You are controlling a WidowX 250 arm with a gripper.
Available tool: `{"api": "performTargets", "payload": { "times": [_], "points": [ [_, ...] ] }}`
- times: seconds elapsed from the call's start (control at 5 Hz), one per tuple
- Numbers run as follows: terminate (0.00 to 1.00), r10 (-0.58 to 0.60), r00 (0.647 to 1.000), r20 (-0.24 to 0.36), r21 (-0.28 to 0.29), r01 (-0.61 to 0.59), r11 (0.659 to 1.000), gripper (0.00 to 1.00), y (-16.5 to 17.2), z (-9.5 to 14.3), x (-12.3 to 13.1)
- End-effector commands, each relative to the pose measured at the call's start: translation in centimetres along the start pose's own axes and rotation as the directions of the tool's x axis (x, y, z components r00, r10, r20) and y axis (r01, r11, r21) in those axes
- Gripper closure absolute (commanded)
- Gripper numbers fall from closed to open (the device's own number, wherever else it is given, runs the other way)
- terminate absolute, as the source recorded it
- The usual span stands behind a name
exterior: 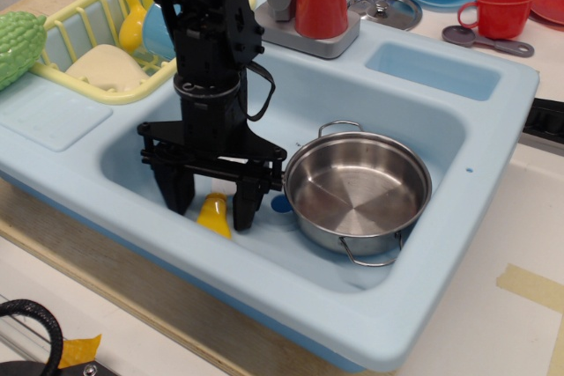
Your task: Put knife in pot or pan
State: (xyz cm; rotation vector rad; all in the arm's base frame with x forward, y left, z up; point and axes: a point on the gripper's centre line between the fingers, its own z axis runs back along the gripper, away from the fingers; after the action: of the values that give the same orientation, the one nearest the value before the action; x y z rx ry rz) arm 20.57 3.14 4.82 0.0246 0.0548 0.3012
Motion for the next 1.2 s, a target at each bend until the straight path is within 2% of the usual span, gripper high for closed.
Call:
{"api": "performTargets", "payload": {
  "times": [0.0,0.4,0.6,0.8,1.0],
  "points": [
    [0.00,0.032,0.999,0.017,0.010,-0.033,0.999,1.00,0.7,-0.1,-0.8],
    [0.00,0.060,0.996,0.071,0.061,-0.065,0.996,1.00,0.4,3.7,-0.4],
    [0.00,0.081,0.988,0.128,0.046,-0.087,0.995,1.00,-0.2,5.9,-0.2],
    [0.00,0.133,0.973,0.191,-0.004,-0.134,0.991,1.00,-1.0,7.1,-0.8],
    [0.00,0.203,0.940,0.275,-0.108,-0.180,0.978,1.00,-2.5,7.5,-1.5]
  ]
}}
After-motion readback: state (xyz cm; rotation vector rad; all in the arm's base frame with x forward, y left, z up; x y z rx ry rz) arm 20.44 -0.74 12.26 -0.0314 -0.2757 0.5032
